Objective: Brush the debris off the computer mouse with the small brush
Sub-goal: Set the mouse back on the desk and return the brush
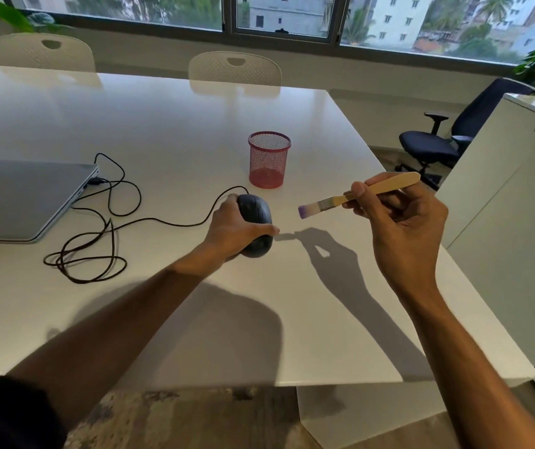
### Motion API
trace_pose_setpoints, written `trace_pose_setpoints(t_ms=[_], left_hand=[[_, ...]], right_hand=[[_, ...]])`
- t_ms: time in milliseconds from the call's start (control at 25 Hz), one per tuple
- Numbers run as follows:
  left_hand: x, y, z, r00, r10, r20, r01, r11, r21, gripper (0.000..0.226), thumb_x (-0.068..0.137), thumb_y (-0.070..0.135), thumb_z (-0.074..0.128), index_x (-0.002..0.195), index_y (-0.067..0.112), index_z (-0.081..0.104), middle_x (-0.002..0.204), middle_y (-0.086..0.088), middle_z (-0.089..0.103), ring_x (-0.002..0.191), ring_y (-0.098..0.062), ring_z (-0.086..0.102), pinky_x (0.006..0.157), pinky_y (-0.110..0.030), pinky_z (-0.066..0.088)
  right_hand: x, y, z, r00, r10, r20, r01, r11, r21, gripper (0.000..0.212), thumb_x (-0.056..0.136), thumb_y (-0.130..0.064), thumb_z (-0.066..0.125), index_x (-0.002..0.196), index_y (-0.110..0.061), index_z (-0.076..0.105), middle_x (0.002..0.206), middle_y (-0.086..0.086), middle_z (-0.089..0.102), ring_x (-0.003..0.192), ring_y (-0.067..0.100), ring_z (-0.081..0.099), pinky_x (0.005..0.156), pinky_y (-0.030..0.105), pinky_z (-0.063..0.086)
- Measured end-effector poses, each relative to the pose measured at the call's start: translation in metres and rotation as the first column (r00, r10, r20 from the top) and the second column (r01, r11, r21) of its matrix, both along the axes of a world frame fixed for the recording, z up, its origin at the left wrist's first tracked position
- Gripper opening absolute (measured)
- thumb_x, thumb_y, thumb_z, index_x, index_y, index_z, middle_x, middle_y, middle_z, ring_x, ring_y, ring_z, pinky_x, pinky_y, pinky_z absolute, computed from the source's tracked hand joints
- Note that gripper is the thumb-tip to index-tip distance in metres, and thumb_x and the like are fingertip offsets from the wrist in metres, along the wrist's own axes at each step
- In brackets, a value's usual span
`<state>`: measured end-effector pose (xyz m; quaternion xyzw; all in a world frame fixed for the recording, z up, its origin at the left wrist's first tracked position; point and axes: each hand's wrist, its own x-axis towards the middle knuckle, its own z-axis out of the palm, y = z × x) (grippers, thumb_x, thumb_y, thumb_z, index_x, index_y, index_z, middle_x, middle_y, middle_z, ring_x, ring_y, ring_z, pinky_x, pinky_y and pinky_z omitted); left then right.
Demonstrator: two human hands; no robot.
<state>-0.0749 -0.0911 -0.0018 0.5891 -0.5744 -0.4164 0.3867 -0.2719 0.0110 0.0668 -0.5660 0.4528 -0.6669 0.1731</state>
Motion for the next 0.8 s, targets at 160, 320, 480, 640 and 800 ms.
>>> trace_pose_setpoints(t_ms=[160, 320, 480, 640, 800], left_hand=[[0.003, -0.003, -0.004, 0.995, -0.010, 0.102, 0.022, 0.993, -0.115, 0.082, 0.064, 0.030, 0.091, 0.132, 0.012, 0.048, 0.121, 0.002, 0.056, 0.110, -0.014, 0.051, 0.092, -0.029, 0.046], [0.011, -0.004, -0.006, 0.963, -0.016, 0.270, 0.069, 0.980, -0.187, 0.062, 0.067, 0.046, 0.086, 0.113, 0.023, 0.053, 0.109, 0.006, 0.059, 0.105, -0.016, 0.055, 0.088, -0.032, 0.047], [0.019, -0.015, -0.014, 0.813, 0.054, 0.580, 0.052, 0.985, -0.164, 0.082, 0.068, 0.074, 0.068, 0.123, 0.014, 0.058, 0.124, -0.007, 0.060, 0.118, -0.028, 0.049, 0.098, -0.046, 0.040], [0.023, -0.021, -0.018, 0.701, -0.003, 0.714, 0.115, 0.987, -0.108, 0.084, 0.077, 0.077, 0.054, 0.132, 0.013, 0.050, 0.134, -0.011, 0.046, 0.124, -0.029, 0.037, 0.099, -0.044, 0.030], [0.025, -0.021, -0.021, 0.688, -0.030, 0.725, 0.144, 0.985, -0.096, 0.084, 0.079, 0.076, 0.051, 0.136, 0.014, 0.046, 0.139, -0.012, 0.041, 0.127, -0.030, 0.035, 0.103, -0.045, 0.029]], right_hand=[[-0.001, -0.017, 0.005, 1.000, 0.014, -0.008, -0.014, 1.000, -0.008, 0.012, 0.093, -0.017, 0.068, 0.091, -0.029, 0.065, 0.079, -0.018, 0.073, 0.079, 0.011, 0.075, 0.074, 0.017, 0.059], [-0.001, -0.037, 0.003, 1.000, 0.021, -0.017, -0.021, 0.999, 0.035, 0.001, 0.094, -0.016, 0.067, 0.094, -0.017, 0.066, 0.084, -0.006, 0.074, 0.079, 0.013, 0.076, 0.075, 0.020, 0.060], [0.003, -0.067, -0.002, 1.000, -0.003, -0.019, 0.005, 0.989, 0.147, 0.008, 0.095, -0.015, 0.066, 0.098, -0.008, 0.068, 0.090, 0.006, 0.075, 0.080, 0.014, 0.077, 0.080, 0.026, 0.063], [0.005, -0.096, -0.007, 1.000, 0.016, 0.026, -0.021, 0.971, 0.238, 0.018, 0.096, -0.014, 0.065, 0.105, 0.001, 0.069, 0.097, 0.015, 0.076, 0.083, 0.021, 0.077, 0.085, 0.034, 0.063], [0.008, -0.120, -0.004, 1.000, -0.010, 0.011, 0.007, 0.967, 0.254, 0.020, 0.096, -0.015, 0.065, 0.107, 0.002, 0.069, 0.098, 0.013, 0.076, 0.081, 0.018, 0.077, 0.083, 0.029, 0.063]])
